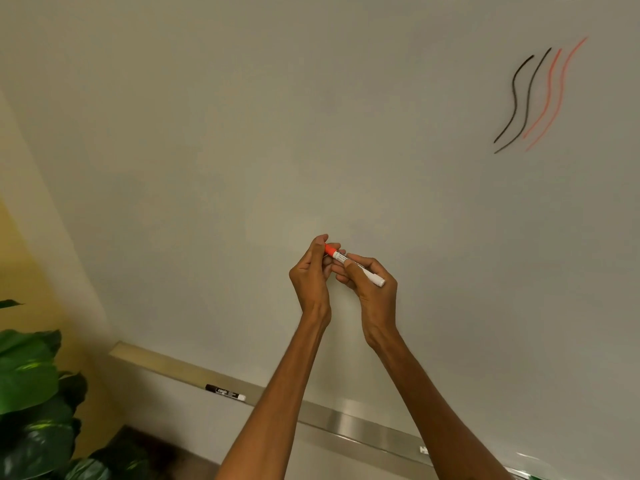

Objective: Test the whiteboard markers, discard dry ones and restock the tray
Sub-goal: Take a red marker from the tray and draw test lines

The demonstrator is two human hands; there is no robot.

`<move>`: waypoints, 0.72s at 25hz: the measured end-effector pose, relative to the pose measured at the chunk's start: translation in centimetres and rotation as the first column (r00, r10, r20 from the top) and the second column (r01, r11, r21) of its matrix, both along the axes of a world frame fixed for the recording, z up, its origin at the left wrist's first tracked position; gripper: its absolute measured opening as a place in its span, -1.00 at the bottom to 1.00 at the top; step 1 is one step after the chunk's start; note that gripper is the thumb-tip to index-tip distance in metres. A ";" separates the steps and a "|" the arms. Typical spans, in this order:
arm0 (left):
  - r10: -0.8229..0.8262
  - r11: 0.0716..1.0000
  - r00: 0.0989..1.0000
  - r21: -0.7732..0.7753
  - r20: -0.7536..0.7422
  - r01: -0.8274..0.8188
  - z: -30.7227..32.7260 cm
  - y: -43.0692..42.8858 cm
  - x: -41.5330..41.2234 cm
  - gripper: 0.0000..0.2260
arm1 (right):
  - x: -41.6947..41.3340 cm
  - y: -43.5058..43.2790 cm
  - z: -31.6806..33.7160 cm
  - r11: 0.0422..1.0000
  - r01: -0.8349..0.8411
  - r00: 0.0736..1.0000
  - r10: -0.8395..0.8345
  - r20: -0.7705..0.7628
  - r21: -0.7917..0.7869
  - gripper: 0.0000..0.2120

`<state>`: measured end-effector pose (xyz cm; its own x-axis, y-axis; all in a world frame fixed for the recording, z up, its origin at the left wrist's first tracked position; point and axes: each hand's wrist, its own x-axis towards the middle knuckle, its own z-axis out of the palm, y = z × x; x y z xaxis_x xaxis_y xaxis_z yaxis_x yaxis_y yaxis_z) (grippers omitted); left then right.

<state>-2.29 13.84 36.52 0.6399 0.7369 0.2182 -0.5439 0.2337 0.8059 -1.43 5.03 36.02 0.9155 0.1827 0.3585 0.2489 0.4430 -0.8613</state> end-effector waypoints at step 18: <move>0.163 0.967 0.915 -0.125 -0.368 -0.222 -15.5 17.2 -5.2 -0.81 | -1.2 12.0 -17.6 0.801 -0.141 0.989 0.146 -0.038 -0.582 -0.78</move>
